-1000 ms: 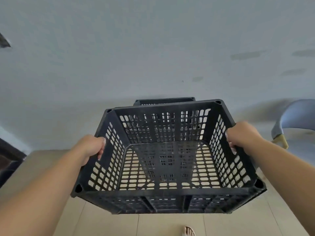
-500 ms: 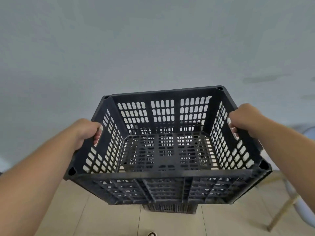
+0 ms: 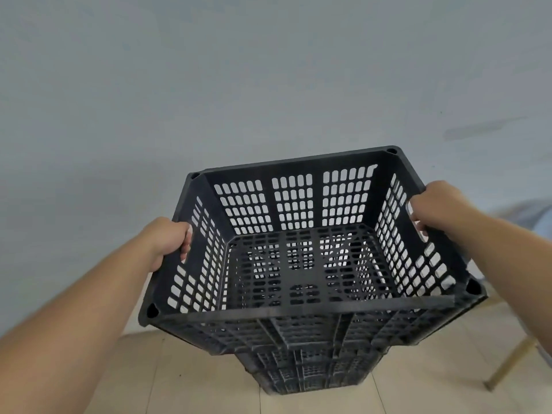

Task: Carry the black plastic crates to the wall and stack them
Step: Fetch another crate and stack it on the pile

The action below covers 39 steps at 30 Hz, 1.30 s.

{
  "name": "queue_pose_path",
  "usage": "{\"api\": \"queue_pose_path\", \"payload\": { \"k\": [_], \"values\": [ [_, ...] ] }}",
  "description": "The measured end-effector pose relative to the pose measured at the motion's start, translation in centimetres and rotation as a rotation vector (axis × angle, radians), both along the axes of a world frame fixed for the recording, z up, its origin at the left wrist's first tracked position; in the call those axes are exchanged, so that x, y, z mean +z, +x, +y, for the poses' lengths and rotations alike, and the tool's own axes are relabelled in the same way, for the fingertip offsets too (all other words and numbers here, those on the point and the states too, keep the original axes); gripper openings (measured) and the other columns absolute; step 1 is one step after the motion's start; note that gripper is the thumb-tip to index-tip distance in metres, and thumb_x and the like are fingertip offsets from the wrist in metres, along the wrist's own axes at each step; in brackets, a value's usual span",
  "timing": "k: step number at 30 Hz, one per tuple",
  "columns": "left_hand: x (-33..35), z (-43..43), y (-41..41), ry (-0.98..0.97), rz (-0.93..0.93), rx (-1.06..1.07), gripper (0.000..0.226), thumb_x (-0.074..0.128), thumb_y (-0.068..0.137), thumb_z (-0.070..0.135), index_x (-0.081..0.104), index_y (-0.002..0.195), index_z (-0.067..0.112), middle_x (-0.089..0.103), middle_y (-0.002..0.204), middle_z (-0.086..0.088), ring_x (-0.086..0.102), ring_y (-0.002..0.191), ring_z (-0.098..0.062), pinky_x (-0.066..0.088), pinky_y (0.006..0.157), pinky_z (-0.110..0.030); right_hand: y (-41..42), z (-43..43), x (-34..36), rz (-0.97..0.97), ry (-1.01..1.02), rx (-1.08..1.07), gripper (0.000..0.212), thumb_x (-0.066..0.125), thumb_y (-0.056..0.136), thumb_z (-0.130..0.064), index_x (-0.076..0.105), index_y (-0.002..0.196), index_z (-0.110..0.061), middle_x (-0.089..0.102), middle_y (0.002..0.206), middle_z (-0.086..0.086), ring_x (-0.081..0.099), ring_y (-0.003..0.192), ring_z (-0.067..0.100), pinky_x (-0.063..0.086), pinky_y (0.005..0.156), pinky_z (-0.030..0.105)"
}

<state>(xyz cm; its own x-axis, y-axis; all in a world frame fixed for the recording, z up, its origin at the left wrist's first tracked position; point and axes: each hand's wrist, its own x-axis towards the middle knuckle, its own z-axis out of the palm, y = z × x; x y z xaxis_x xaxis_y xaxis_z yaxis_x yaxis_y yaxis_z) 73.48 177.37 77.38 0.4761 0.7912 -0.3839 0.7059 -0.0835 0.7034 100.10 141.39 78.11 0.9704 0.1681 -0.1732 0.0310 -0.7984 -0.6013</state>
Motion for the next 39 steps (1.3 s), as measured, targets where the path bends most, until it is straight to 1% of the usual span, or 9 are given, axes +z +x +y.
{"api": "queue_pose_path", "payload": {
  "k": [4, 11, 22, 26, 28, 31, 34, 36, 39],
  "values": [
    [-0.9, 1.8, 2.3, -0.011, 0.011, -0.006, 0.032, 0.044, 0.094, 0.01, 0.054, 0.064, 0.005, 0.054, 0.061, -0.017, 0.049, 0.054, -0.027, 0.046, 0.062, -0.034, 2.0, 1.9, -0.2, -0.003, -0.039, 0.006, 0.018, 0.054, 0.075, 0.003, 0.069, 0.065, 0.005, 0.07, 0.057, 0.018, 0.07, 0.066, 0.039, 0.056, 0.065, 0.038],
    [-1.9, 3.4, 5.4, -0.01, 0.036, -0.03, 0.031, 0.042, 0.096, 0.006, 0.052, 0.067, 0.006, 0.052, 0.063, -0.018, 0.048, 0.051, -0.026, 0.045, 0.053, -0.03, 5.9, 4.4, -1.2, 0.006, -0.092, 0.044, 0.021, 0.053, 0.078, 0.001, 0.07, 0.066, 0.003, 0.072, 0.061, 0.017, 0.071, 0.068, 0.038, 0.06, 0.071, 0.043],
    [-3.2, 4.1, 7.8, 0.041, 0.079, 0.007, 0.034, 0.042, 0.099, 0.012, 0.055, 0.07, 0.003, 0.058, 0.065, -0.017, 0.053, 0.057, -0.027, 0.047, 0.062, -0.036, 9.8, 5.5, -3.8, -0.016, -0.233, 0.129, 0.016, 0.05, 0.082, -0.001, 0.064, 0.077, 0.005, 0.07, 0.073, 0.022, 0.066, 0.067, 0.035, 0.046, 0.054, 0.03],
    [-2.9, 4.0, 7.6, 0.008, 0.097, 0.012, 0.033, 0.041, 0.1, 0.012, 0.055, 0.07, 0.005, 0.057, 0.062, -0.015, 0.052, 0.056, -0.026, 0.049, 0.071, -0.04, 9.6, 5.5, -3.6, 0.045, -0.287, 0.182, 0.023, 0.056, 0.088, 0.001, 0.059, 0.066, 0.0, 0.067, 0.076, 0.018, 0.066, 0.067, 0.031, 0.05, 0.055, 0.03],
    [-2.8, 3.6, 7.5, 0.0, 0.109, 0.001, 0.032, 0.04, 0.099, 0.009, 0.054, 0.071, 0.005, 0.055, 0.062, -0.014, 0.051, 0.055, -0.027, 0.048, 0.069, -0.039, 9.6, 5.5, -3.4, 0.104, -0.228, 0.093, 0.024, 0.063, 0.083, -0.001, 0.061, 0.06, -0.007, 0.067, 0.081, 0.01, 0.069, 0.077, 0.026, 0.05, 0.057, 0.028],
    [-3.0, 3.0, 7.2, -0.005, 0.117, -0.021, 0.03, 0.038, 0.098, 0.007, 0.053, 0.072, 0.004, 0.054, 0.063, -0.014, 0.05, 0.054, -0.027, 0.047, 0.064, -0.036, 9.6, 4.8, -4.3, 0.042, -0.221, 0.068, 0.032, 0.069, 0.083, -0.009, 0.054, 0.056, -0.013, 0.071, 0.089, 0.003, 0.07, 0.083, 0.019, 0.051, 0.062, 0.023],
    [-3.3, 2.6, 6.9, 0.002, 0.124, -0.023, 0.03, 0.039, 0.099, 0.008, 0.054, 0.073, 0.003, 0.055, 0.062, -0.014, 0.051, 0.055, -0.027, 0.048, 0.067, -0.037, 9.6, 3.9, -5.1, 0.024, -0.215, 0.103, 0.037, 0.068, 0.088, -0.016, 0.049, 0.056, -0.014, 0.063, 0.078, -0.002, 0.067, 0.079, 0.018, 0.052, 0.063, 0.023],
    [-3.3, 2.4, 6.7, 0.003, 0.13, -0.015, 0.03, 0.04, 0.099, 0.008, 0.054, 0.073, 0.004, 0.055, 0.062, -0.013, 0.051, 0.054, -0.027, 0.048, 0.07, -0.037, 9.3, 3.6, -5.5, 0.04, -0.147, 0.084, 0.035, 0.064, 0.09, -0.014, 0.051, 0.058, -0.014, 0.062, 0.075, 0.002, 0.067, 0.076, 0.021, 0.056, 0.067, 0.027],
    [-3.5, 2.3, 6.7, 0.023, 0.132, -0.008, 0.031, 0.039, 0.099, 0.008, 0.053, 0.072, 0.004, 0.054, 0.062, -0.013, 0.05, 0.053, -0.026, 0.048, 0.064, -0.036, 9.2, 3.5, -5.4, 0.075, -0.126, 0.07, 0.032, 0.064, 0.087, -0.007, 0.055, 0.056, -0.011, 0.069, 0.087, 0.01, 0.07, 0.077, 0.026, 0.059, 0.07, 0.033]
  ]
}}
